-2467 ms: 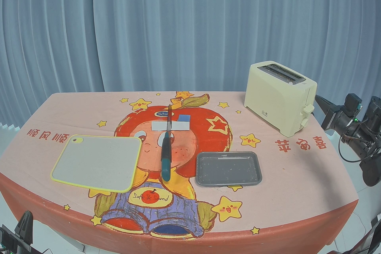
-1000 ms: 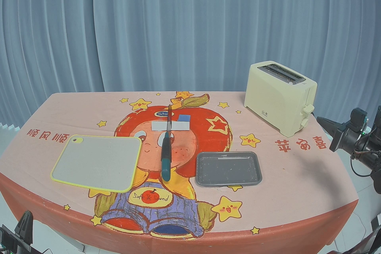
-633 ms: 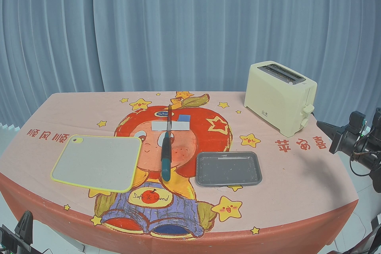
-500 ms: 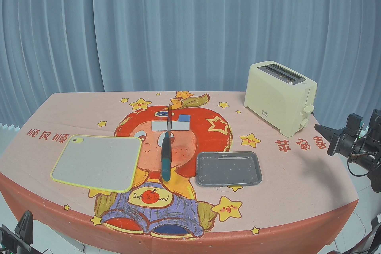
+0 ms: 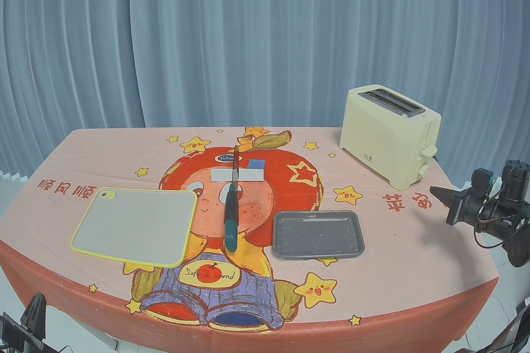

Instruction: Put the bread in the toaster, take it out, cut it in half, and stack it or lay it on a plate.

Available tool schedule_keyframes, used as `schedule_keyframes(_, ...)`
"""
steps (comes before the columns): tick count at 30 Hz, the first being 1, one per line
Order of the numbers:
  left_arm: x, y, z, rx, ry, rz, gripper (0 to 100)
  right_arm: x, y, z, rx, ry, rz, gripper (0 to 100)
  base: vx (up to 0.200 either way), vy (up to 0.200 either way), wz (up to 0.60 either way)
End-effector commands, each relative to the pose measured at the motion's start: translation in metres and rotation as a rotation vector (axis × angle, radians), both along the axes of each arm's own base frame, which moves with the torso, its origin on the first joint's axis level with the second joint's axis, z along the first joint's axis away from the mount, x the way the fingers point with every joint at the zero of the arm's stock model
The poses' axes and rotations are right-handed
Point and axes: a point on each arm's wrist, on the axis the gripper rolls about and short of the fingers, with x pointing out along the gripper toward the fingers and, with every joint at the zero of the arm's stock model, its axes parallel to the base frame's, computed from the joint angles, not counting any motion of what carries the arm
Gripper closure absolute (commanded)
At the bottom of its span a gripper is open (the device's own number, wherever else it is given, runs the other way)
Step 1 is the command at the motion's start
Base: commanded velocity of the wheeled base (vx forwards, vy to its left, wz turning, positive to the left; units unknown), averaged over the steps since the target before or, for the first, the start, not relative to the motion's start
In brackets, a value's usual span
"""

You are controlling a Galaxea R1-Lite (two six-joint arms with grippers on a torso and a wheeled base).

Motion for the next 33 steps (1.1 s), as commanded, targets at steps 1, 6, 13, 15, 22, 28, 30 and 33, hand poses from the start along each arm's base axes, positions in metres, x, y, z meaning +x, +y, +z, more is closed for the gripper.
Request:
schedule_keyframes(1,0.000,0.000,-0.005,-0.002,0.002,0.000,100,0.004,-0.003,-0.006,0.000,0.018,-0.010,100,0.000,0.000,0.00)
schedule_keyframes(6,0.000,0.000,-0.005,-0.001,0.000,0.000,100,0.008,-0.005,-0.010,0.004,0.029,-0.014,100,0.000,0.000,0.00)
schedule_keyframes(13,0.000,0.000,-0.005,-0.001,0.000,0.000,100,0.010,-0.005,-0.009,0.008,0.025,-0.015,100,0.000,0.000,0.00)
schedule_keyframes(15,0.000,0.000,-0.005,0.000,0.002,0.000,100,0.011,-0.005,-0.010,0.006,0.024,-0.016,100,0.000,0.000,0.00)
schedule_keyframes(22,0.000,0.000,-0.005,0.000,0.000,0.000,100,0.013,-0.004,-0.007,0.005,0.010,-0.016,100,0.000,0.000,0.00)
schedule_keyframes(28,0.000,0.000,-0.005,0.000,0.000,0.000,100,0.014,-0.005,-0.005,0.005,-0.001,-0.019,100,0.000,0.000,0.00)
schedule_keyframes(30,0.000,0.000,-0.005,-0.002,0.000,0.001,100,0.014,-0.006,-0.004,0.005,-0.004,-0.022,100,0.000,0.000,0.00)
schedule_keyframes(33,0.000,0.000,-0.005,-0.002,0.002,0.001,100,0.016,-0.006,-0.002,0.005,-0.013,-0.024,100,0.000,0.000,0.00)
